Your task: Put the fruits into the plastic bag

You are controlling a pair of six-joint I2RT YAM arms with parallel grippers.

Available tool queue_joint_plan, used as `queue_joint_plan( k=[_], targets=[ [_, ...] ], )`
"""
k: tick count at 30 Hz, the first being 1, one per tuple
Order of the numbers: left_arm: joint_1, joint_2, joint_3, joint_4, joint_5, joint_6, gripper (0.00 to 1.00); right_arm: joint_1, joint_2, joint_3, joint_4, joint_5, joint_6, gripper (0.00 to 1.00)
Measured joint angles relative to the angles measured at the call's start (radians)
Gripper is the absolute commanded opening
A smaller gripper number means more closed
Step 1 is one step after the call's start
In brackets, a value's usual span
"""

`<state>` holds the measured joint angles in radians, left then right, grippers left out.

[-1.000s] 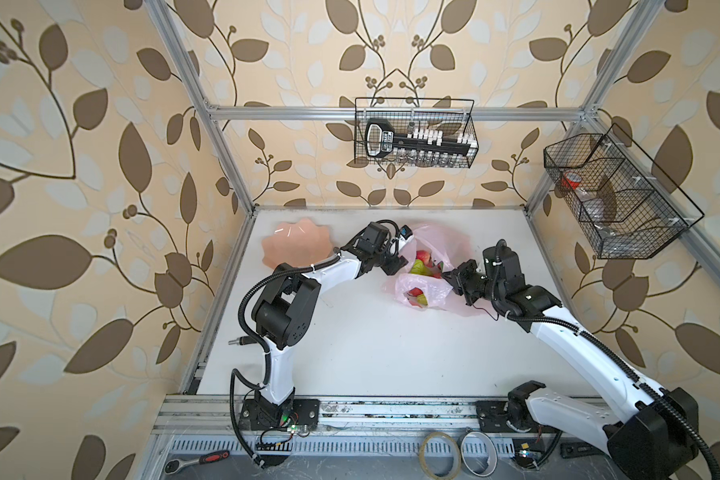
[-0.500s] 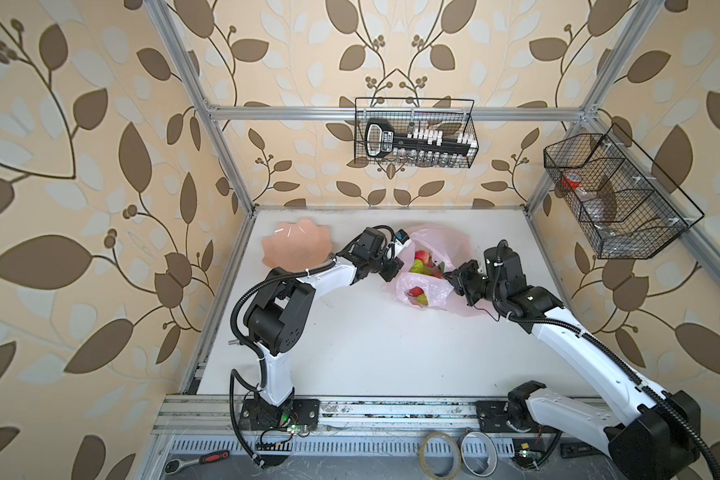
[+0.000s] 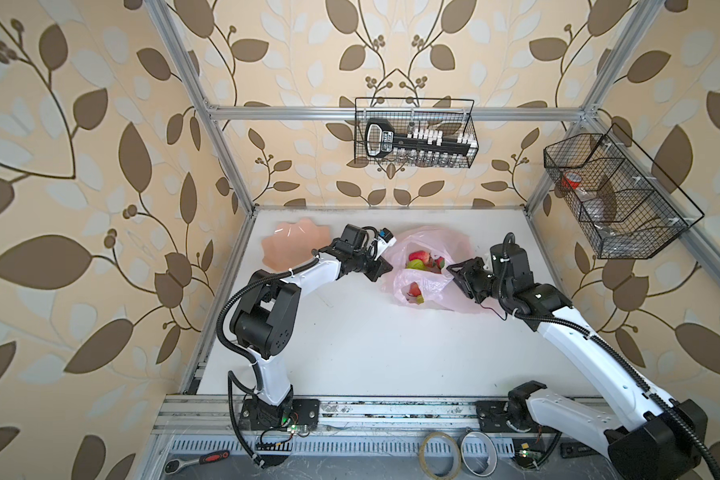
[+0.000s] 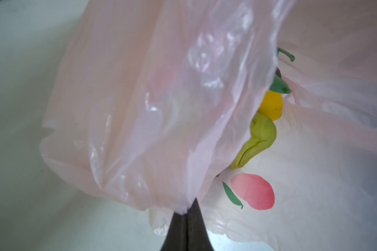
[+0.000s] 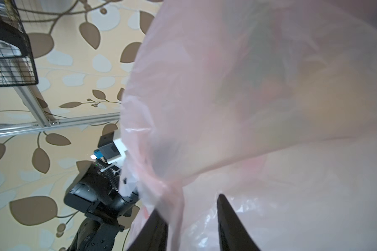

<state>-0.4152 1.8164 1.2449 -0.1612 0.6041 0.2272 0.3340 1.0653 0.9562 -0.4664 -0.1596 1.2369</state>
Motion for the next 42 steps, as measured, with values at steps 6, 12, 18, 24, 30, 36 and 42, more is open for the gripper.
queue_joint_plan(
  k=[6,12,18,24,30,36,42],
  targets=[
    [0.025,-0.014,0.042,-0.110,0.078,0.005,0.00,-0.005,-0.010,0.155,-0.093,0.017,-0.173,0.60],
    [0.055,-0.048,0.054,-0.202,0.161,0.016,0.00,0.103,-0.008,0.298,-0.165,-0.024,-0.255,0.61],
    [0.075,-0.073,0.054,-0.264,0.208,0.034,0.00,0.381,0.052,0.321,-0.252,-0.058,-0.208,0.62],
    [0.077,-0.085,0.054,-0.290,0.228,0.036,0.00,0.503,0.039,0.293,-0.329,-0.057,-0.113,0.62],
    [0.077,-0.098,0.054,-0.293,0.234,0.037,0.00,0.621,0.032,0.222,-0.322,-0.038,0.008,0.62],
    [0.077,-0.098,0.054,-0.296,0.235,0.036,0.00,0.682,0.048,0.182,-0.288,0.003,0.107,0.64],
    [0.077,-0.098,0.054,-0.296,0.235,0.035,0.00,0.692,0.051,0.073,-0.188,0.082,0.215,0.69]
  ],
)
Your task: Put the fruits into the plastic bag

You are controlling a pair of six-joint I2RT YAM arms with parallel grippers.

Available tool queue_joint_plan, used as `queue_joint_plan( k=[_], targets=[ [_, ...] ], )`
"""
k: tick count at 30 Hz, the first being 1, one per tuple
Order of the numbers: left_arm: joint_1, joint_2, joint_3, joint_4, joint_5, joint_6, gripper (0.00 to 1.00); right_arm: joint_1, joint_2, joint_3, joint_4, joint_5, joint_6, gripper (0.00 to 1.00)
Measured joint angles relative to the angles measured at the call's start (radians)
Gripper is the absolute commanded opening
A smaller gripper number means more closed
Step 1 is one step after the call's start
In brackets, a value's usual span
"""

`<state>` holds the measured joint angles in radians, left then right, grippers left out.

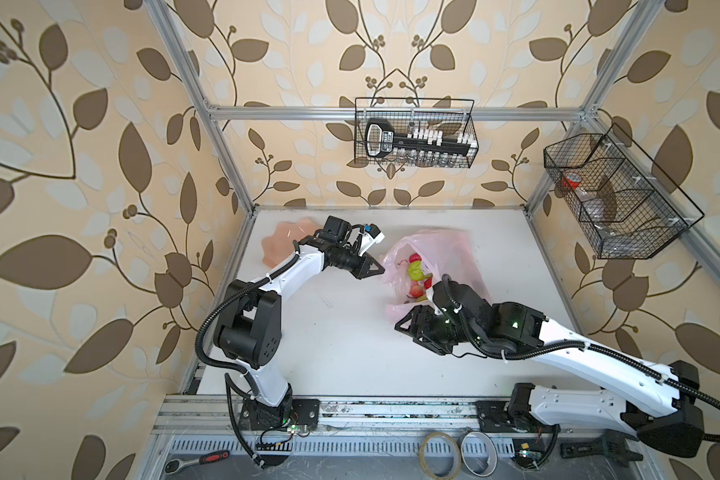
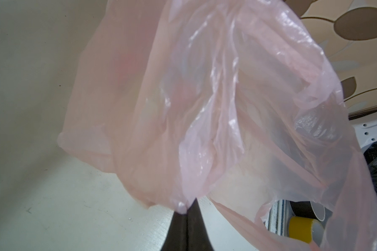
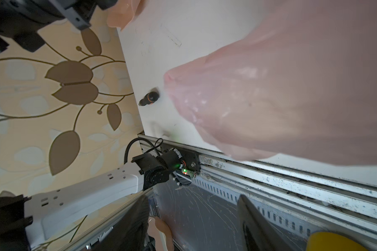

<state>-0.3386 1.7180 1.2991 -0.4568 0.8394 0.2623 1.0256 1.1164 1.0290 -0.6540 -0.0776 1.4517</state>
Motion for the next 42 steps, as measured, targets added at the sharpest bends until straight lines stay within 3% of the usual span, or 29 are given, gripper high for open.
queue_joint_plan(
  k=[12,20,31,42],
  targets=[
    [0.000,-0.031,-0.010,0.019,0.025,-0.019,0.00,-0.023,0.040,-0.074,0.189,0.193,0.151,0.70],
    [0.000,-0.076,-0.039,0.036,0.049,-0.058,0.00,-0.064,0.042,-0.124,0.179,0.280,0.209,0.65],
    [0.000,-0.137,-0.113,0.063,0.055,-0.146,0.00,-0.167,-0.079,-0.168,0.141,0.373,0.223,0.65],
    [-0.011,-0.272,-0.187,0.092,0.055,-0.248,0.00,-0.266,-0.257,-0.188,0.006,0.428,0.179,0.52]
  ],
)
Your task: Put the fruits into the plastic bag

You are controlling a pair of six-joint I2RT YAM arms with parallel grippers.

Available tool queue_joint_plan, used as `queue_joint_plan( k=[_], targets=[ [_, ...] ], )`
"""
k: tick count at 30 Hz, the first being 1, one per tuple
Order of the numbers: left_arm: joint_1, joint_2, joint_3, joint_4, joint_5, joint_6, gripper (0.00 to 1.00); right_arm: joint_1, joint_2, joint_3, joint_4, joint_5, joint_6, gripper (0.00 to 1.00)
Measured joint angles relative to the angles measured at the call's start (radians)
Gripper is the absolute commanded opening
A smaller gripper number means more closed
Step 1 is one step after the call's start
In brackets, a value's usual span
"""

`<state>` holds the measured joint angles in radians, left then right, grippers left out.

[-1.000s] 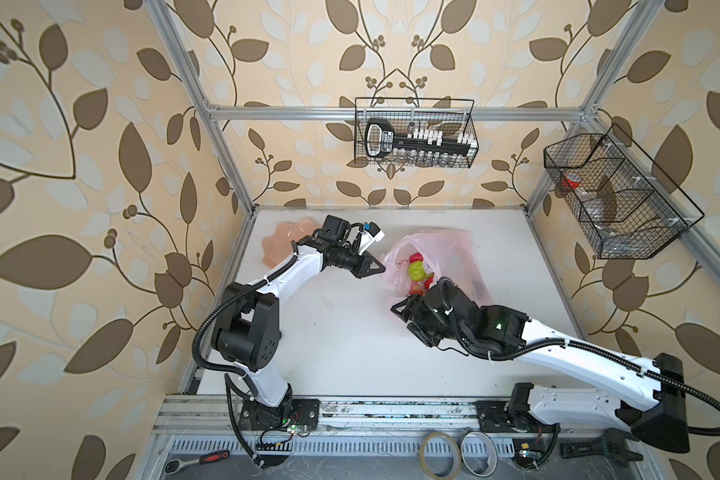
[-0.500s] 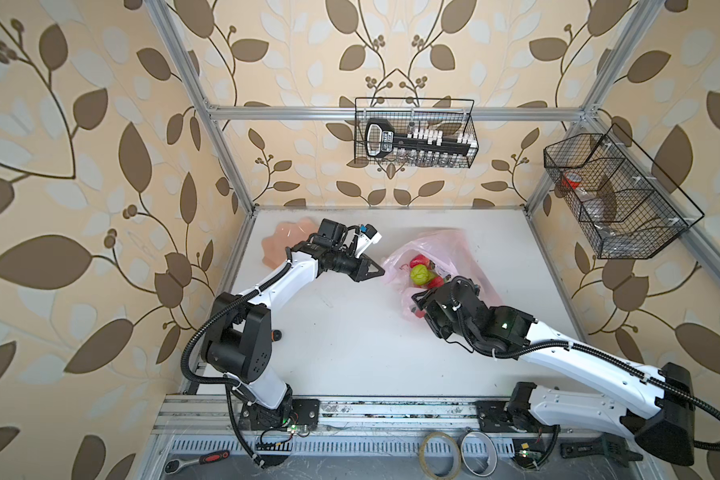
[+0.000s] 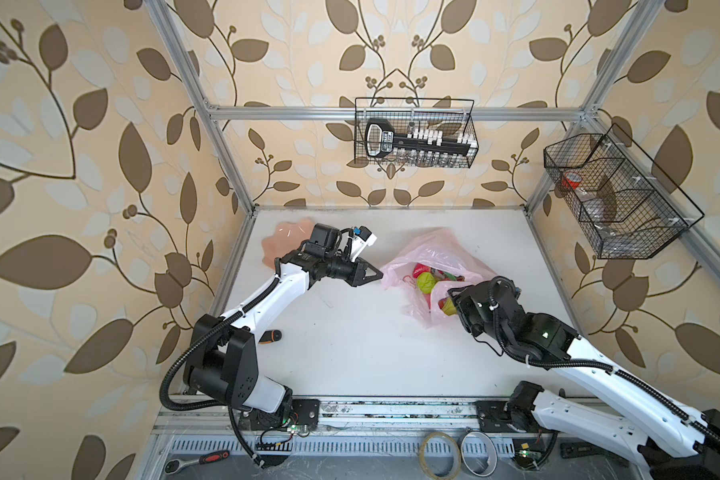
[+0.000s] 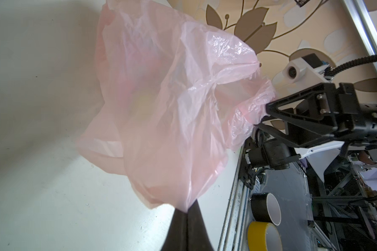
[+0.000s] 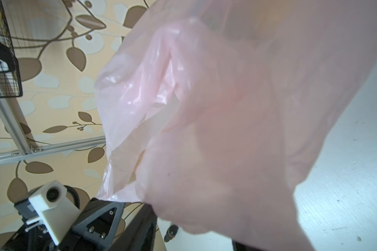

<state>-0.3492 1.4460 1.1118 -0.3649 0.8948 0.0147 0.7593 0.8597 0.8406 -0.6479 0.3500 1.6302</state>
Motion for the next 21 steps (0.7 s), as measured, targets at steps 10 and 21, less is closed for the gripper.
queue_joint_plan(
  k=[10,21],
  targets=[
    [-0.032,-0.036,-0.010,0.045,0.013,-0.097,0.00,-0.005,-0.011,-0.005,-0.005,-0.040,-0.151,0.67],
    [-0.038,-0.037,-0.018,0.048,0.011,-0.122,0.00,0.038,0.008,-0.073,-0.014,-0.021,-0.249,0.69]
  ],
)
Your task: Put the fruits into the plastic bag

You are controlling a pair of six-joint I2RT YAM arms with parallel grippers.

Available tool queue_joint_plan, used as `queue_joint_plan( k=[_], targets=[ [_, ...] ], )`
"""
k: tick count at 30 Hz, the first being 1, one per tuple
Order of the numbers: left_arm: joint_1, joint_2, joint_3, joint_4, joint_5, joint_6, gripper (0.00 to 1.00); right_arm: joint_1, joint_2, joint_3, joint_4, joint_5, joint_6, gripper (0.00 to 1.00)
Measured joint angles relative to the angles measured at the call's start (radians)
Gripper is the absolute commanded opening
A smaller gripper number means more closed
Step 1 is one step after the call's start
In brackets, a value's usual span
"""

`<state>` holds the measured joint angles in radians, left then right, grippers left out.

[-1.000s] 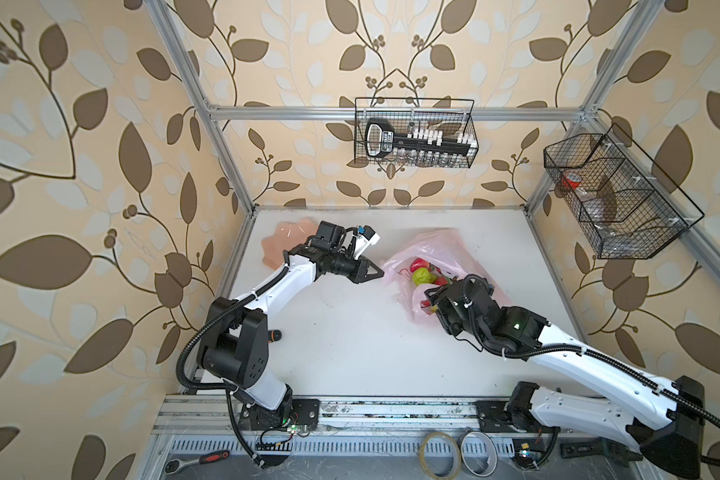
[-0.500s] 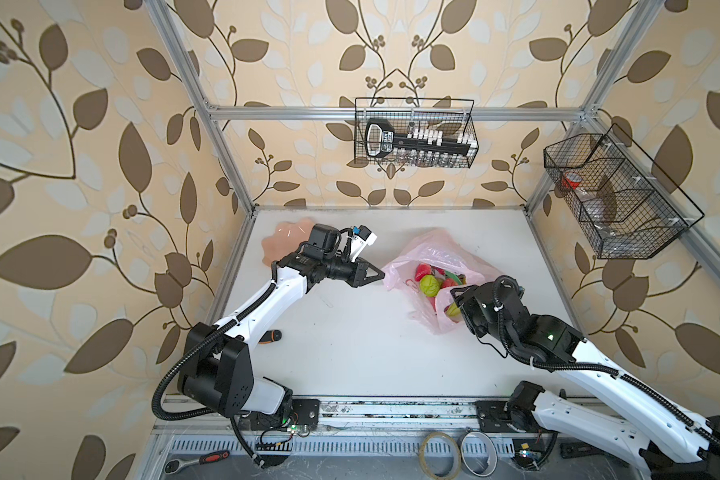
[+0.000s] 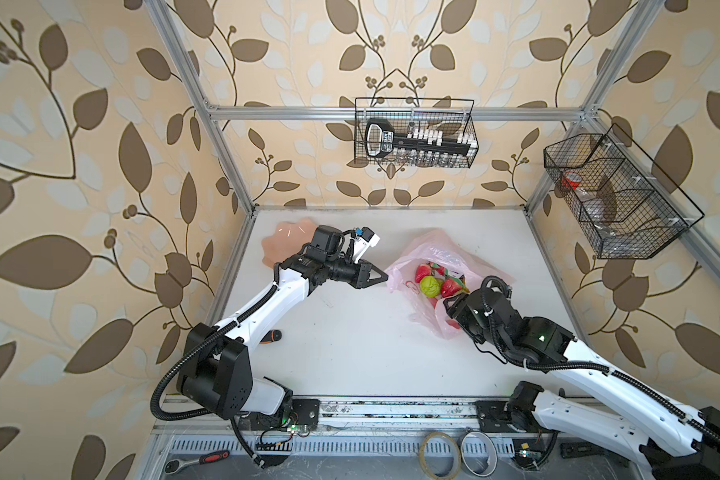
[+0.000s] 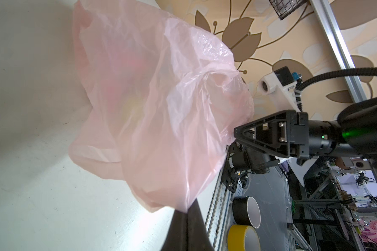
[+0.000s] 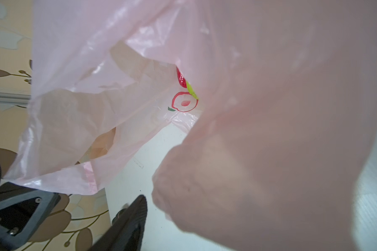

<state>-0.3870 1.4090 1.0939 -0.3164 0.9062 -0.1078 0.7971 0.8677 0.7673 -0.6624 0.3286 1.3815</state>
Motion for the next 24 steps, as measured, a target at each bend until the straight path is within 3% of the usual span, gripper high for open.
queue_joint_plan(
  k=[5,11,13,19,24],
  targets=[
    [0.000,0.000,0.000,-0.002,-0.003,-0.001,0.00,0.002,0.045,-0.027,0.028,0.014,-0.049,0.61],
    [0.000,0.000,0.000,-0.024,-0.028,-0.004,0.00,-0.007,0.038,-0.081,0.068,0.028,-0.072,0.11],
    [0.000,0.000,0.002,-0.030,-0.032,-0.014,0.00,-0.011,0.029,-0.080,0.071,0.027,-0.071,0.00],
    [0.002,0.000,0.090,-0.078,-0.033,-0.113,0.00,-0.051,-0.046,-0.010,0.055,-0.008,-0.087,0.00],
    [0.008,-0.015,0.216,-0.075,-0.043,-0.235,0.00,-0.207,-0.021,0.210,0.026,-0.125,-0.166,0.00]
  ],
)
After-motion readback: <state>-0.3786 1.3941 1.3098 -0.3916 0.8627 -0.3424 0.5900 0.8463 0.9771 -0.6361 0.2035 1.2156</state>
